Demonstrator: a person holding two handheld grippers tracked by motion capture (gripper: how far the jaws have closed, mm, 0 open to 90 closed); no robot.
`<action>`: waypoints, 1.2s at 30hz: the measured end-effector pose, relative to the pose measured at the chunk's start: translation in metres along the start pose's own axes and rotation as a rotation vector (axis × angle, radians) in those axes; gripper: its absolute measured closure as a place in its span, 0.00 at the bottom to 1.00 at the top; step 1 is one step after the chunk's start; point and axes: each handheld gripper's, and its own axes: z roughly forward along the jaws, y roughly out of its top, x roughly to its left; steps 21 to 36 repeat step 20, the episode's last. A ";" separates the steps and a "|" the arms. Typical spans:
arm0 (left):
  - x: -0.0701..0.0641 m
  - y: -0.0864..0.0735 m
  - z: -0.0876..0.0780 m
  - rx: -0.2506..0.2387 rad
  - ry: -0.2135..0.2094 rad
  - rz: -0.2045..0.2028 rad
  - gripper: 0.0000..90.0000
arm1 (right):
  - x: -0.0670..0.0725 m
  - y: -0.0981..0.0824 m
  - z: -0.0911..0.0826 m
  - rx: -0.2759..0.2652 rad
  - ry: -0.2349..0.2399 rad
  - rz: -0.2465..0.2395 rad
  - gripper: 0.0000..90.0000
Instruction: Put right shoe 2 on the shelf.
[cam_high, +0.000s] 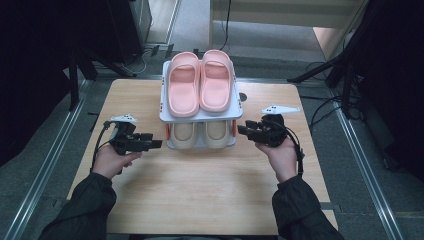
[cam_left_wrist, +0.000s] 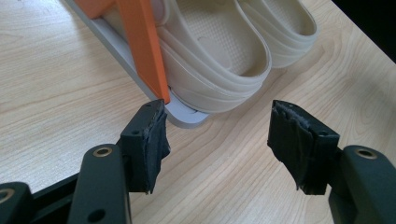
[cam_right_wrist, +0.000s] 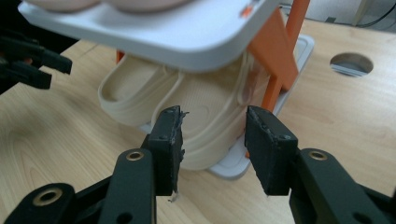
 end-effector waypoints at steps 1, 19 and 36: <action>0.000 0.000 0.000 0.002 -0.001 0.001 0.42 | 0.000 -0.003 0.001 0.005 0.002 0.004 0.64; -0.004 0.000 0.003 0.024 -0.022 -0.012 0.39 | 0.007 -0.049 0.020 0.028 0.055 -0.025 0.55; -0.005 0.000 0.004 0.024 -0.024 -0.012 0.38 | 0.009 -0.050 0.022 0.029 0.065 -0.030 0.51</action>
